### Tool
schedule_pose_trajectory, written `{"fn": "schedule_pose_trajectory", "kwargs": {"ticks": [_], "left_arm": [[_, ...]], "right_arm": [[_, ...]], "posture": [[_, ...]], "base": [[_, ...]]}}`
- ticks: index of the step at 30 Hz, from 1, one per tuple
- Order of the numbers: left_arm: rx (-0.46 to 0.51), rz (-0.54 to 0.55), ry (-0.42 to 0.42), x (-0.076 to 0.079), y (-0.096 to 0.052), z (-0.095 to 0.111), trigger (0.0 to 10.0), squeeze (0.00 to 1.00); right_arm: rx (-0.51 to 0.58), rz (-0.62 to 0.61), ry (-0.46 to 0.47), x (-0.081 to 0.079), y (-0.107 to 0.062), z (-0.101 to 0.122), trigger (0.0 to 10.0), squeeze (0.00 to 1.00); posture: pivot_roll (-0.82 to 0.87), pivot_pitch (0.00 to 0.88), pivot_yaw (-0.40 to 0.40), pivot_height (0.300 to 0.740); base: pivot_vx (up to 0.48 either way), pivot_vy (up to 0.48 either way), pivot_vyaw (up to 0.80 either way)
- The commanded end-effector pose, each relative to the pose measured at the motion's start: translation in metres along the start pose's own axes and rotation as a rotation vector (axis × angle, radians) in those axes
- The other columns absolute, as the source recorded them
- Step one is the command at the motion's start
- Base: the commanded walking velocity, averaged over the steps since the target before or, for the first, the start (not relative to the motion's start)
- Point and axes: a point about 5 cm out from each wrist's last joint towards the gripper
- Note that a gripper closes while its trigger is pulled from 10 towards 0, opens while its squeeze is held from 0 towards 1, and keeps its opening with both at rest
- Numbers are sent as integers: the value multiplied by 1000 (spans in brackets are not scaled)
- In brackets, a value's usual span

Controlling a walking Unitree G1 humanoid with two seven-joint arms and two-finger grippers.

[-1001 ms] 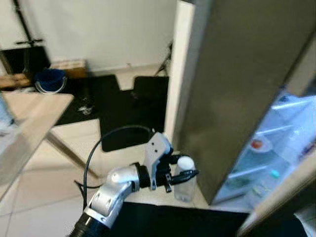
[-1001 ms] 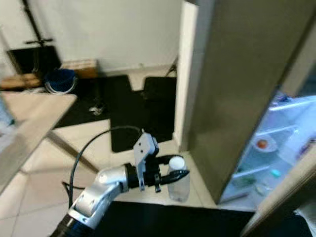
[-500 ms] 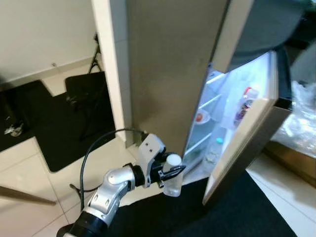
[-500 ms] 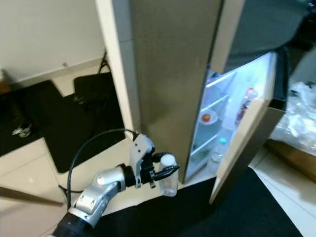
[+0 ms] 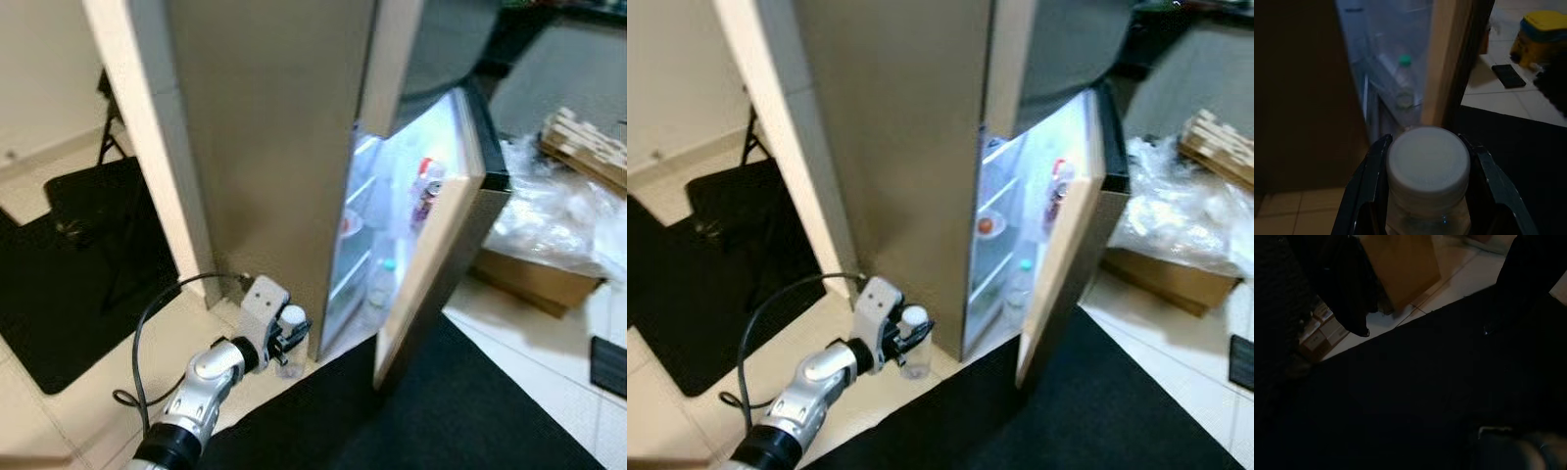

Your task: Restocking fridge

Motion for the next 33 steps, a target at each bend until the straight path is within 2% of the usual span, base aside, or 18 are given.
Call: {"fn": "schedule_pose_trajectory", "kwargs": {"ticks": [1, 5, 7, 10, 12, 14, 17, 18, 20, 22, 23, 25, 29, 33], "left_arm": [[-47, 93, -41, -10, -12, -25, 10000, 0], [-153, 253, -108, -24, -33, -62, 10000, 0], [-170, 277, -112, -25, -37, -67, 10000, 0], [-286, 411, -152, -31, -63, -100, 10000, 0], [-325, 455, -171, -32, -73, -111, 10000, 0], [-339, 470, -176, -32, -77, -115, 10000, 0], [-436, 587, -202, -33, -104, -139, 10000, 0], [-436, 587, -202, -33, -104, -139, 10000, 0], [-484, 643, -219, -33, -118, -149, 10000, 0], [-484, 643, -219, -33, -118, -149, 10000, 0], [-521, 683, -252, -32, -129, -157, 10000, 0], [-563, 715, -282, -29, -139, -166, 10000, 0], [-598, 741, -310, -26, -148, -173, 10000, 0], [-635, 755, -338, -22, -157, -180, 10000, 0]], "right_arm": [[11, 1, -1, -1, 0, 3, 10000, 0], [17, 0, -3, -1, 0, 5, 10000, 0], [18, 0, -4, -1, 0, 5, 10000, 0], [21, -1, -6, -1, 1, 7, 10000, 0], [22, -2, -7, -1, 1, 7, 10000, 0], [23, -3, -7, 0, 1, 7, 10000, 0], [27, -5, -9, 0, 1, 9, 10000, 0], [27, -5, -9, 0, 1, 9, 10000, 0], [31, -6, -10, 0, 1, 10, 10000, 0], [31, -6, -10, 0, 1, 10, 10000, 0], [34, -7, -11, 0, 1, 10, 10000, 0], [37, -8, -13, 1, 1, 11, 10000, 0], [45, -11, -5, 1, 1, 13, 10000, 0], [64, -12, -10, 2, 1, 16, 10000, 0]], "posture": [[40, 0, -1, 740], [40, 0, -1, 740], [40, 0, -1, 740], [40, 0, -5, 740], [40, 0, -5, 740], [40, 0, -5, 740], [40, 0, -7, 740], [40, 0, -7, 740], [41, 0, -9, 740], [41, 0, -9, 740], [41, 0, -9, 740], [41, 0, -9, 740], [42, 0, -9, 740], [42, 0, -9, 740]], "base": [[0, 0, -788], [0, 0, -788], [0, 0, -788], [0, 0, -788], [0, 0, -788], [0, 0, -788], [0, 0, -788], [0, 0, -788], [0, 0, -788], [0, 0, -788], [0, 0, -788], [0, 0, -788], [0, 0, -748], [0, 0, 0]]}}
Point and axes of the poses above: a point about 5 cm out from each wrist's last joint towards the gripper, its own y axis pointing out of the wrist towards the gripper, its own z axis along the axis of the wrist's last joint, x = y × z, and after that the axes turned 13 degrees about -y, right-handed
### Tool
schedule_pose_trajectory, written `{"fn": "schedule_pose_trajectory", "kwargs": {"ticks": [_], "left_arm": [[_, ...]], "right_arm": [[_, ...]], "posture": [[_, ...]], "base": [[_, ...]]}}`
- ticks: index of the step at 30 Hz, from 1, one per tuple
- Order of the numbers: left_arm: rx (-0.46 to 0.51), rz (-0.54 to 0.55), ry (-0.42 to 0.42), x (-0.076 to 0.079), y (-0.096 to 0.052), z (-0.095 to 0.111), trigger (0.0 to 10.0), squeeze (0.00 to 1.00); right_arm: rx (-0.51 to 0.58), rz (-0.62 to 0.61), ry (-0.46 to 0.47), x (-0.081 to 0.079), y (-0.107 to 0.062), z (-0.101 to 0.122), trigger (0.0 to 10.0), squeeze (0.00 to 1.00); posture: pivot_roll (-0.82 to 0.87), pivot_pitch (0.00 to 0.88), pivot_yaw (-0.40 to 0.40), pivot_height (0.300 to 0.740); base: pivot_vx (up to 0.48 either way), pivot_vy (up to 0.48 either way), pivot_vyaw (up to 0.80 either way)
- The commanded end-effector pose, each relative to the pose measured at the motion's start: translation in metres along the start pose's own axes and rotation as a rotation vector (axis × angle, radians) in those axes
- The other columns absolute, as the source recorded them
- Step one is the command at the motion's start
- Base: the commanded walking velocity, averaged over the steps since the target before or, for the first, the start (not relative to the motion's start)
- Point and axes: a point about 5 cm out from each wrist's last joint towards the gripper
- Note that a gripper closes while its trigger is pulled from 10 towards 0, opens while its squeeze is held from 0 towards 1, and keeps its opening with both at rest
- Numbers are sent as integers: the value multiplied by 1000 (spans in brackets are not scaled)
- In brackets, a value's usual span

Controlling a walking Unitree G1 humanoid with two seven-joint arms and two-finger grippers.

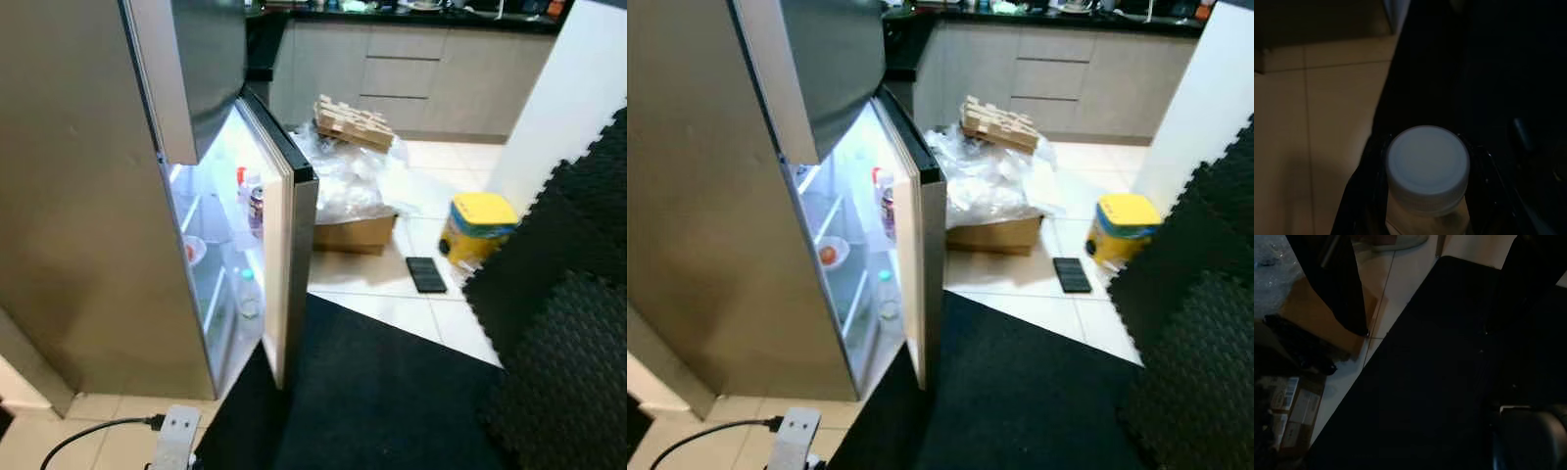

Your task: Restocking fridge

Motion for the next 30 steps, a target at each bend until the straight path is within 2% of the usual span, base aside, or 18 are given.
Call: {"fn": "schedule_pose_trajectory", "kwargs": {"ticks": [1, 7, 13, 18, 23, 30], "left_arm": [[-62, 30, -17, -7, -4, -15, 10000, 0], [-87, 39, -25, -9, -6, -21, 10000, 0], [-73, 27, -52, -3, -2, -13, 10000, 0], [-87, 28, -61, -1, -1, -14, 10000, 0], [-110, -1, -73, 4, -2, -19, 10000, 0], [-128, -1, -70, 5, -3, -23, 10000, 0]], "right_arm": [[18, -3, 2, 0, 0, 4, 10000, 0], [52, -11, 6, 3, 0, 10, 10000, 0], [133, -14, 4, 9, 0, 26, 10000, 0], [141, -17, -14, 11, 0, 30, 10000, 0], [141, -33, 6, 17, -1, 31, 10000, 0], [145, -24, 11, 13, 0, 32, 10000, 0]], "posture": [[42, 0, -9, 740], [41, 0, -10, 740], [39, 0, -24, 740], [32, 0, -16, 740], [27, 0, -12, 740], [17, 0, -15, 740]], "base": [[0, 0, 0], [0, 0, 0], [0, 0, 0], [0, 0, 0], [0, 0, 0], [0, 0, 0]]}}
Point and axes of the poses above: a point about 5 cm out from each wrist's last joint towards the gripper, its own y axis pointing out of the wrist towards the gripper, its own z axis along the axis of the wrist's last joint, x = y × z, and after that the axes turned 13 degrees about -y, right-handed
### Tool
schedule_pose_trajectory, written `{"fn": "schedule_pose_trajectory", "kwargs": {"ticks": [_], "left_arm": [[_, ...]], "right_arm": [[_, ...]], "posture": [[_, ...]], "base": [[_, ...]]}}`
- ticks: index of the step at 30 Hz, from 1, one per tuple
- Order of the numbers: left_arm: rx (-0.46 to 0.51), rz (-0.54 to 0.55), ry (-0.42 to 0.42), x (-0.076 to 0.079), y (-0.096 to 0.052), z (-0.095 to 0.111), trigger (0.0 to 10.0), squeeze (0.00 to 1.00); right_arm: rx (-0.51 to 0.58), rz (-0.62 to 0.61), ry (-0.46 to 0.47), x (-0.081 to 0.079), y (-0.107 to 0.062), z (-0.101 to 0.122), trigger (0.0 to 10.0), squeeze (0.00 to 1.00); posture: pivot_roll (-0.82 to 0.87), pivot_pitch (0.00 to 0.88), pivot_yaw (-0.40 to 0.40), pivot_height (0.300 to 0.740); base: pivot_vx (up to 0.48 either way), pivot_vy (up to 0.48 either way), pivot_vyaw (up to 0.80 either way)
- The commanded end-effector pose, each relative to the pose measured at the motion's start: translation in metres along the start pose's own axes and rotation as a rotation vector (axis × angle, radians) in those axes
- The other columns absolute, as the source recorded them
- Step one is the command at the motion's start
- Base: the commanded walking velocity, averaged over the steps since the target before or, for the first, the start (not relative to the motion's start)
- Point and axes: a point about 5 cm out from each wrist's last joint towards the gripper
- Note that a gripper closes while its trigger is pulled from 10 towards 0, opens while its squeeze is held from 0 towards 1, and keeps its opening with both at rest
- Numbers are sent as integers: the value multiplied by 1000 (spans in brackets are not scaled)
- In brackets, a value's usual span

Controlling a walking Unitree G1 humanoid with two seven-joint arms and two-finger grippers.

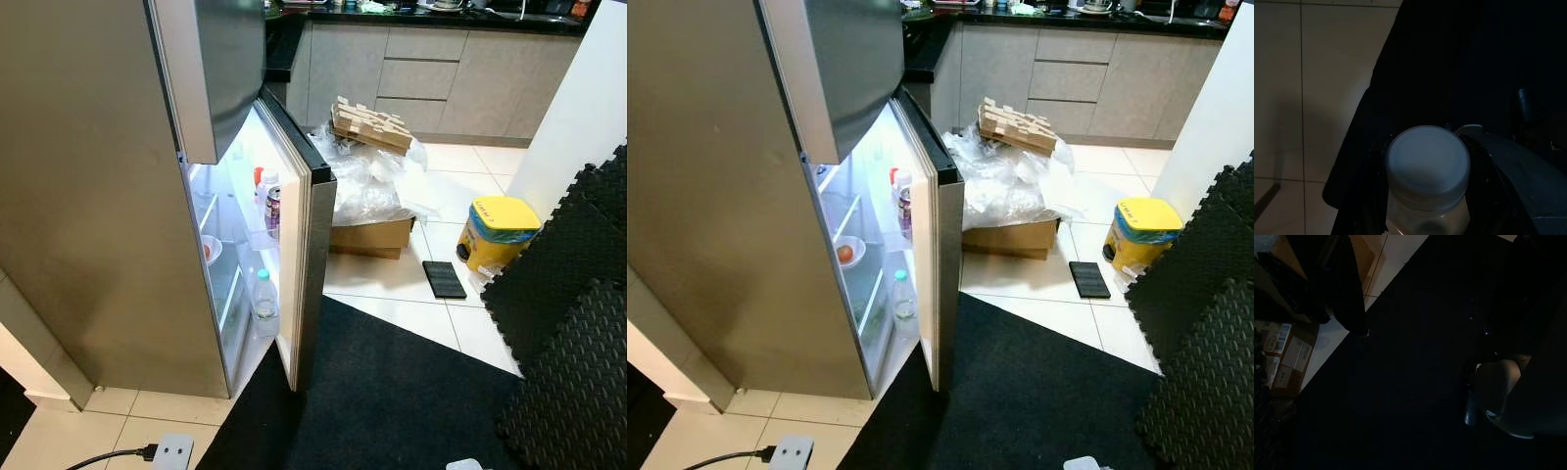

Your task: Restocking fridge

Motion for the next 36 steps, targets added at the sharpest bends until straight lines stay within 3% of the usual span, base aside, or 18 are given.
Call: {"fn": "schedule_pose_trajectory", "kwargs": {"ticks": [1, 10, 31, 36], "left_arm": [[-26, 1, -6, 3, 0, -7, 10000, 0], [-17, -11, 0, 8, 1, -4, 10000, 0], [-27, -7, 13, 2, 0, -6, 10000, 0], [-20, -6, -21, 4, 0, -5, 10000, 0]], "right_arm": [[3, 2, 9, -1, 0, 2, 10000, 0], [0, 3, 1, -2, 0, 1, 10000, 0], [-8, 8, 10, -7, 0, -4, 10000, 0], [54, 4, 24, -3, 0, 5, 10000, 0]], "posture": [[15, 0, -14, 740], [18, 0, -14, 740], [19, 0, -5, 740], [19, 0, -5, 740]], "base": [[255, 0, 0], [269, 0, 0], [291, 0, 0], [53, 0, 0]]}}
Point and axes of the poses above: a point about 5 cm out from each wrist's last joint towards the gripper, its own y axis pointing out of the wrist towards the gripper, its own z axis along the axis of the wrist's last joint, x = y × z, and after that the axes turned 13 degrees about -y, right-handed
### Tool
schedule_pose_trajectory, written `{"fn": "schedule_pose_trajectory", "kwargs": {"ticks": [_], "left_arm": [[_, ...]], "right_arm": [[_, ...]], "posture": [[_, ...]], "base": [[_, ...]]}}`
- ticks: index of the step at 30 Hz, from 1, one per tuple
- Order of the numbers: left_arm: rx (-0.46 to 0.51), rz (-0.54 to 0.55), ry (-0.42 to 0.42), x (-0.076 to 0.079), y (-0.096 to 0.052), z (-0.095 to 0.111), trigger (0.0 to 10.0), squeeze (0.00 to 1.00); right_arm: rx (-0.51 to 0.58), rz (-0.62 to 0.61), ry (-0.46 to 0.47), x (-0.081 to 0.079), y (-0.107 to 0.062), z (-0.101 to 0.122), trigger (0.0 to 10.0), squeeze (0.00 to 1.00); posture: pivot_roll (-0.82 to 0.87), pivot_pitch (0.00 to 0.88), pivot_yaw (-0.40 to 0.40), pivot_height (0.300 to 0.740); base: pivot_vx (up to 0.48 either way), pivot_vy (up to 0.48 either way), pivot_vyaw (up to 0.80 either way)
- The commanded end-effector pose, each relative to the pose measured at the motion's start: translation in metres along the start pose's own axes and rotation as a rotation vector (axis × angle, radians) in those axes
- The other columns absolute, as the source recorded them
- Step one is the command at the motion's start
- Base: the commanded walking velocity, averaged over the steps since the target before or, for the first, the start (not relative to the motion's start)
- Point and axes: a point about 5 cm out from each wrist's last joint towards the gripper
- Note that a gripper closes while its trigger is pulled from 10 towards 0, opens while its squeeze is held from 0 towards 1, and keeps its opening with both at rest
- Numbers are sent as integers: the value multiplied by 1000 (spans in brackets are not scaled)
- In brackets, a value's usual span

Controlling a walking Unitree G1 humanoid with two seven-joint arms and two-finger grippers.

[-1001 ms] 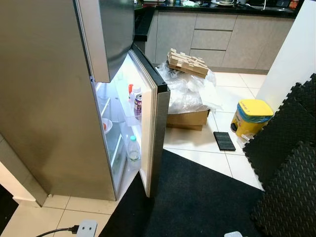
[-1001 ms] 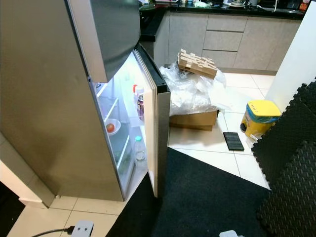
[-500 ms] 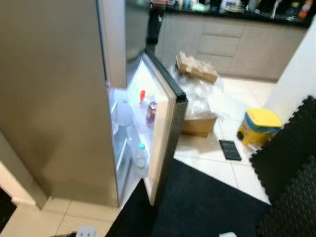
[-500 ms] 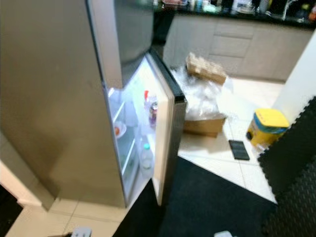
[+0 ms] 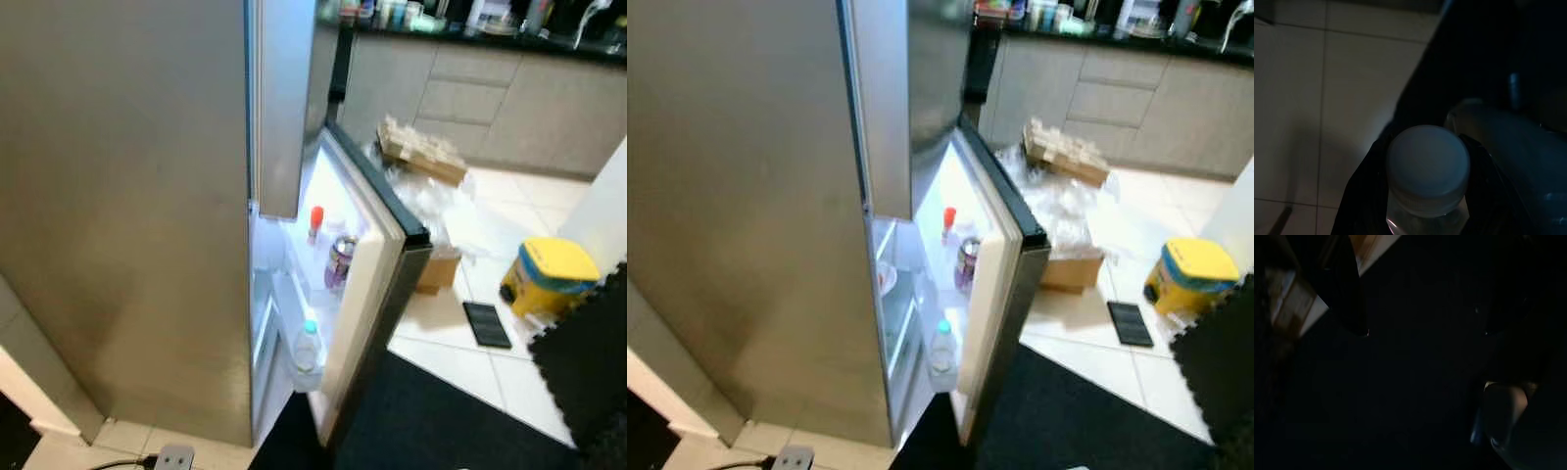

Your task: Restocking fridge

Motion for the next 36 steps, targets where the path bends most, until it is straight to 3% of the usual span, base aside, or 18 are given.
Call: {"fn": "schedule_pose_trajectory", "kwargs": {"ticks": [1, 5, 6, 11, 13, 20, 21, 22, 32, 33, 34, 35, 36], "left_arm": [[-3, -7, -12, 2, 0, -2, 10000, 0], [-5, -17, -13, 3, 0, -2, 10000, 0], [-9, -24, -13, 3, 0, -3, 10000, 0], [-12, -26, -11, 3, 0, -4, 10000, 0], [-12, -27, -10, 3, 0, -4, 10000, 0], [-15, -34, 0, 4, 0, -4, 10000, 0], [-15, -36, 1, 4, 0, -4, 10000, 0], [-15, -38, 2, 4, 0, -4, 10000, 0], [-14, -52, 0, 7, 1, -3, 10000, 0], [-14, -55, 1, 8, 1, -3, 10000, 0], [-16, -58, 4, 8, 1, -3, 10000, 0], [-17, -61, 6, 9, 1, -4, 10000, 0], [-17, -61, 6, 9, 1, -4, 10000, 0]], "right_arm": [[55, -11, 16, 5, 0, 9, 10000, 0], [137, 2, 47, 10, 0, 22, 10000, 0], [216, 22, 75, 15, 0, 35, 10000, 0], [289, 53, 79, 18, -2, 45, 10000, 0], [391, 88, 78, 20, -4, 62, 10000, 0], [552, 174, 115, 21, -8, 93, 10000, 0], [573, 192, 112, 20, -9, 97, 8549, 0], [615, 220, 112, 19, -11, 106, 0, 0], [803, 294, 86, 16, -21, 151, 0, 0], [822, 292, 79, 16, -23, 156, 902, 0], [839, 289, 75, 16, -24, 160, 3765, 0], [858, 283, 72, 17, -26, 164, 8314, 0], [858, 283, 72, 17, -26, 164, 8314, 0]], "posture": [[19, 0, -5, 740], [19, 0, -5, 740], [14, 0, -2, 740], [14, 0, -4, 740], [13, 0, -6, 740], [12, 0, -7, 740], [12, 0, -7, 740], [12, 0, -7, 740], [14, 0, -11, 740], [14, 0, -11, 740], [14, 0, -11, 740], [13, 0, -10, 740], [13, 0, -10, 740]], "base": [[0, 0, 0], [0, 0, 0], [0, 0, 0], [0, 0, 0], [0, 0, 0], [0, 0, 0], [0, 0, 0], [0, 0, 0], [0, 0, 0], [0, 0, 0], [0, 0, 0], [0, 0, 0], [0, 0, 0]]}}
Point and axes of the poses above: a point about 5 cm out from each wrist's last joint towards the gripper, its own y axis pointing out of the wrist towards the gripper, its own z axis along the axis of the wrist's last joint, x = y × z, and after that the axes turned 13 degrees about -y, right-handed
